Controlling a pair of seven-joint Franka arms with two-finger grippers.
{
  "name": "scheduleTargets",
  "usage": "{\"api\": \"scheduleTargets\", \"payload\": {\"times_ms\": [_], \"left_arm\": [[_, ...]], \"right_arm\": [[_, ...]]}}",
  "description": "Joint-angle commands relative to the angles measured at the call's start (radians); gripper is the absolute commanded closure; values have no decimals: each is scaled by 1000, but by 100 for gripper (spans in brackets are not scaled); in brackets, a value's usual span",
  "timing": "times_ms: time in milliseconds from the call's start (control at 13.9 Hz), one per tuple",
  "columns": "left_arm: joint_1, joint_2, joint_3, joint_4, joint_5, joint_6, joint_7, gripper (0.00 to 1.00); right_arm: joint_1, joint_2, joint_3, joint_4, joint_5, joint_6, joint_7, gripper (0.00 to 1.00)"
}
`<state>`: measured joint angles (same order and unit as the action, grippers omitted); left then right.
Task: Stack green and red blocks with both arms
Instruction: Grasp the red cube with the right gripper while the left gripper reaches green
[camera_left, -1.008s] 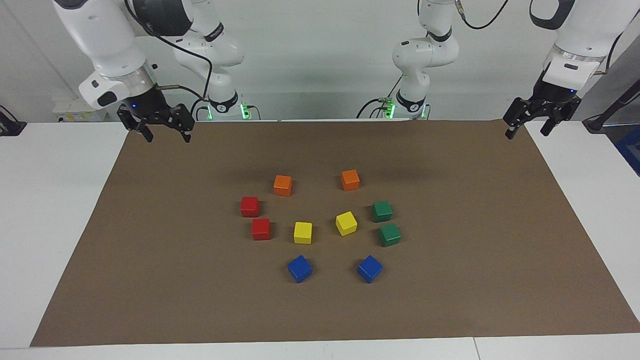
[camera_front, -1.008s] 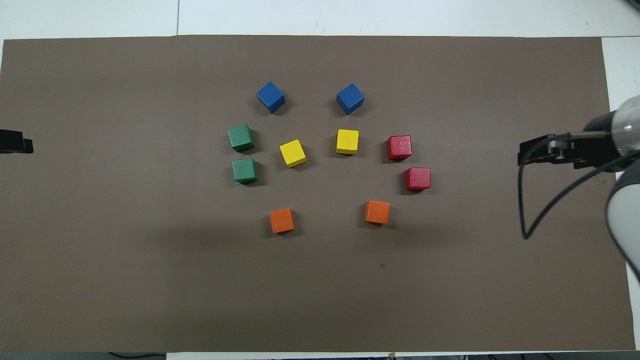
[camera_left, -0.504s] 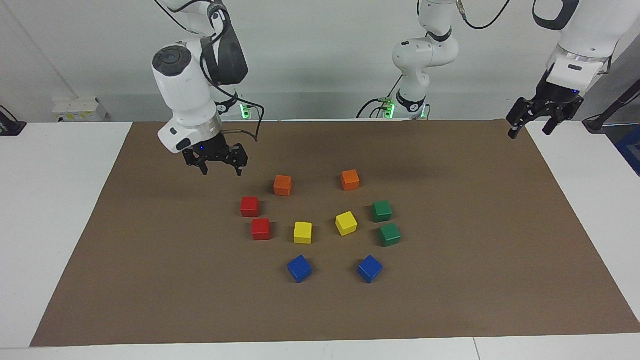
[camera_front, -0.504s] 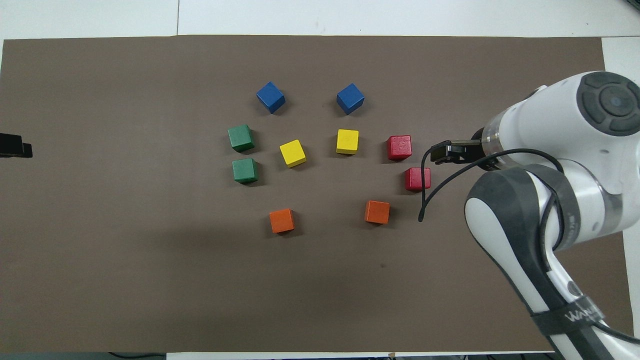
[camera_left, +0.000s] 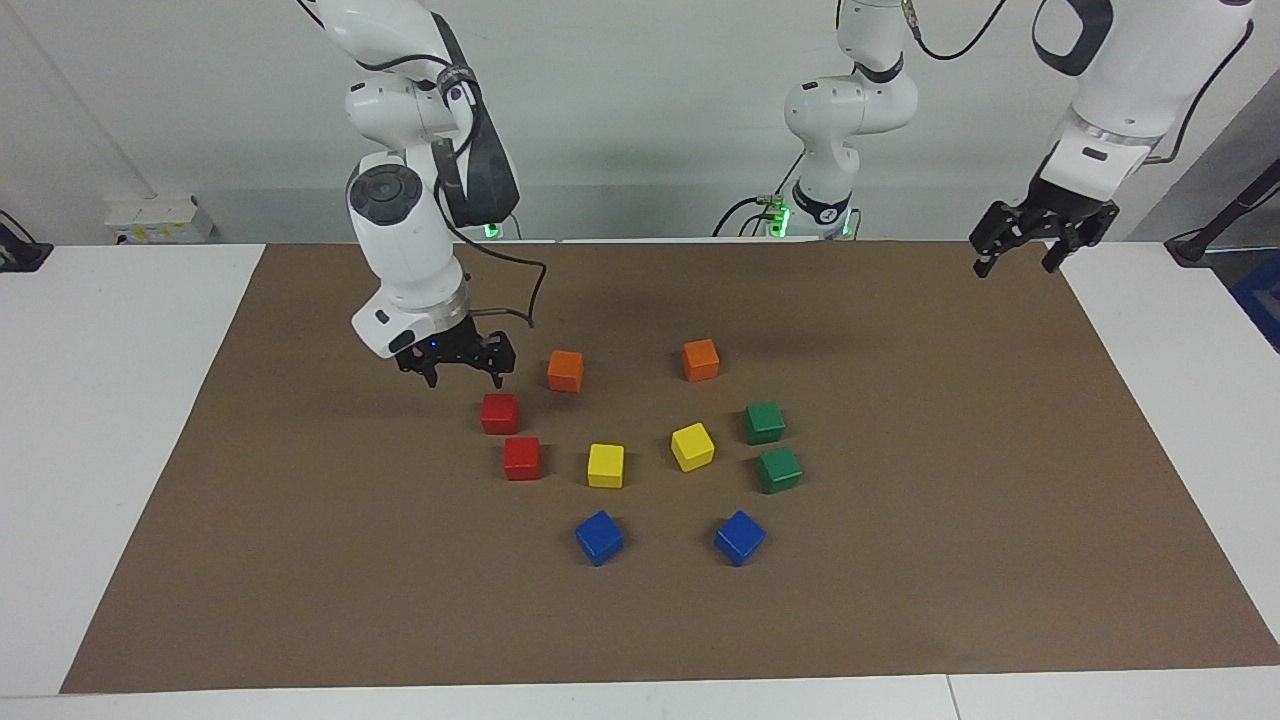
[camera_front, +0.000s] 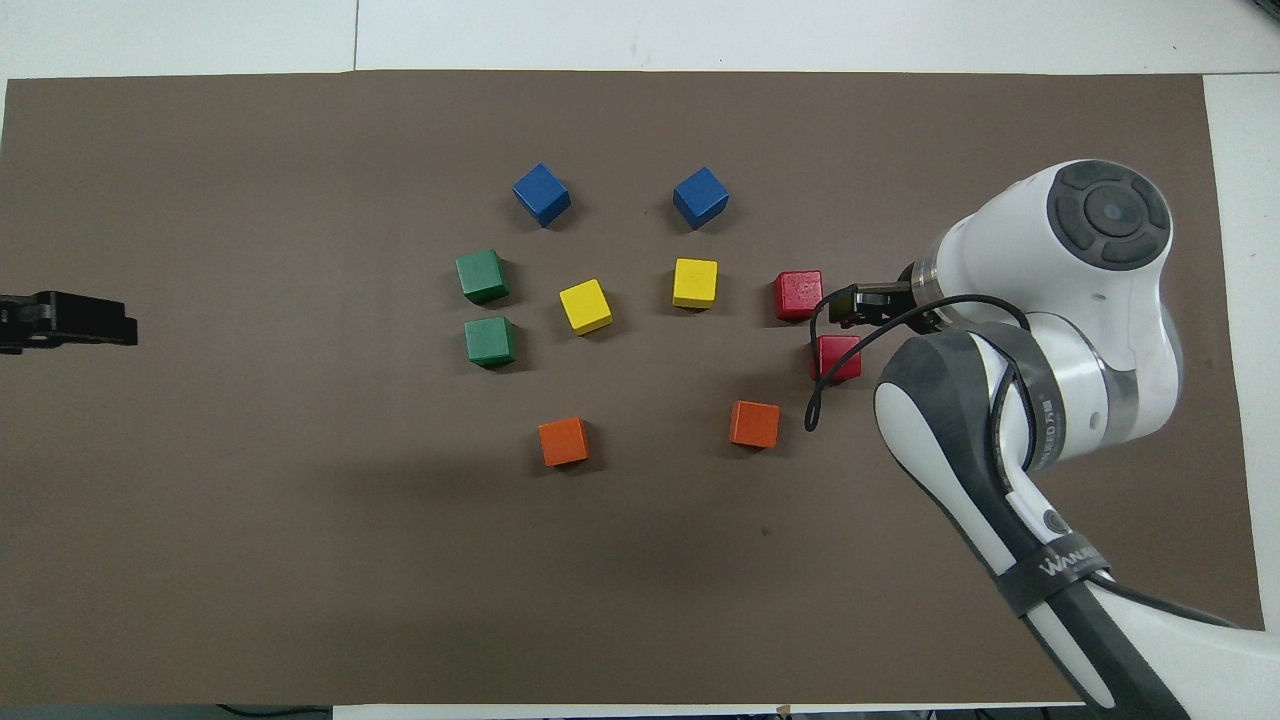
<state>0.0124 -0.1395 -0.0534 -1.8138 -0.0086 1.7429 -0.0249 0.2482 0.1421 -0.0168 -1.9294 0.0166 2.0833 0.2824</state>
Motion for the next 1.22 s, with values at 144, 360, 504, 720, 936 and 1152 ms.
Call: {"api": "scheduleTargets", "payload": {"times_ms": [144, 360, 504, 720, 936, 1152], "left_arm": [[-267, -2, 6, -213, -16, 262, -353, 0], [-376, 144, 7, -200, -37, 378, -476, 0], [-387, 202, 6, -200, -37, 434, -483, 0], [-419, 297, 7, -186, -39, 499, -492, 0], [-408, 353, 9, -182, -39, 564, -526, 0], [-410, 417, 10, -150, -39, 573, -550, 0]], "right_arm": [[25, 34, 0, -32, -9, 70, -11, 0], [29, 50, 1, -80, -9, 152, -5, 0], [40, 59, 0, -91, -9, 173, -3, 0], [48, 83, 1, -97, -9, 192, 0, 0], [49, 90, 1, -124, -9, 241, -2, 0], [49, 102, 0, -146, -9, 267, -3, 0]]}}
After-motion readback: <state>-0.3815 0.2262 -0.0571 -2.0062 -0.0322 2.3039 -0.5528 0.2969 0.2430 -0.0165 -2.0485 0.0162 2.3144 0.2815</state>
